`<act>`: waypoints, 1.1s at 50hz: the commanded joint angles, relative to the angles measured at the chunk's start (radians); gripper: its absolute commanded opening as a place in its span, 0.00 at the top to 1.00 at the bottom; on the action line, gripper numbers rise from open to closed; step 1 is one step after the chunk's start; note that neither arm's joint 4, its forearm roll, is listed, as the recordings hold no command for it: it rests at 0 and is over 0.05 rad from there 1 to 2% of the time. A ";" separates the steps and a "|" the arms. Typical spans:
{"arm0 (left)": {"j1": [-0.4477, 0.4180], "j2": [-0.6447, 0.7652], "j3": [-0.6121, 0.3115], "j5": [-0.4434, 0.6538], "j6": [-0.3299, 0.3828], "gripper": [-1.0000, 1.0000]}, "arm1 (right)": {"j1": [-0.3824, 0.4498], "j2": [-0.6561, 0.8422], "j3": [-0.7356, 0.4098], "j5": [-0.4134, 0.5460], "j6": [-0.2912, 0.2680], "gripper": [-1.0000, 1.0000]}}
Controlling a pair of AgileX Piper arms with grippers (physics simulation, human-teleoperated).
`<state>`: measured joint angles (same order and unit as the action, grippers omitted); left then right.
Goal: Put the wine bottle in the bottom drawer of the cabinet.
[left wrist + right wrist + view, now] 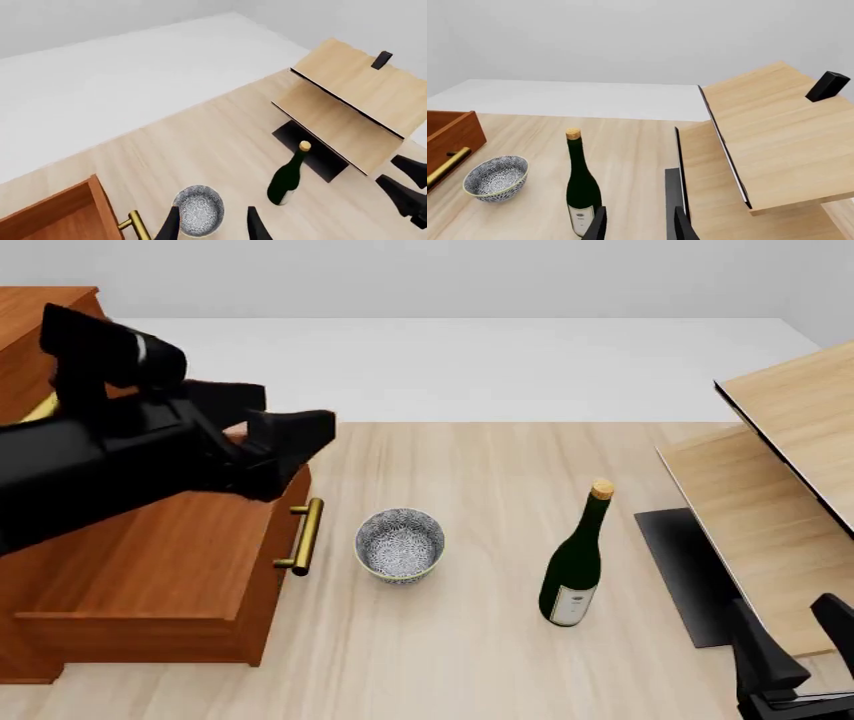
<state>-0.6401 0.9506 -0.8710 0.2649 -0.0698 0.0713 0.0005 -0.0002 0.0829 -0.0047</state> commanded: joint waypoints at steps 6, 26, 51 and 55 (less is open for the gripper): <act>-0.096 0.039 -0.016 -0.108 0.033 0.00 | 0.005 0.000 0.000 0.001 -0.004 0.00; -0.203 0.170 -0.050 -0.263 0.107 0.00 | 0.004 0.000 0.000 0.004 -0.007 0.00; -0.355 0.359 -0.177 -0.341 0.117 0.00 | 0.015 0.001 -0.001 0.011 -0.008 0.00; -0.370 0.379 -0.195 -0.354 0.124 0.00 | 0.017 0.001 -0.001 0.011 -0.009 0.00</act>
<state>-0.9650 1.2645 -1.0191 -0.0594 0.0406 0.0851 0.0017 -0.0009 0.0928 -0.0143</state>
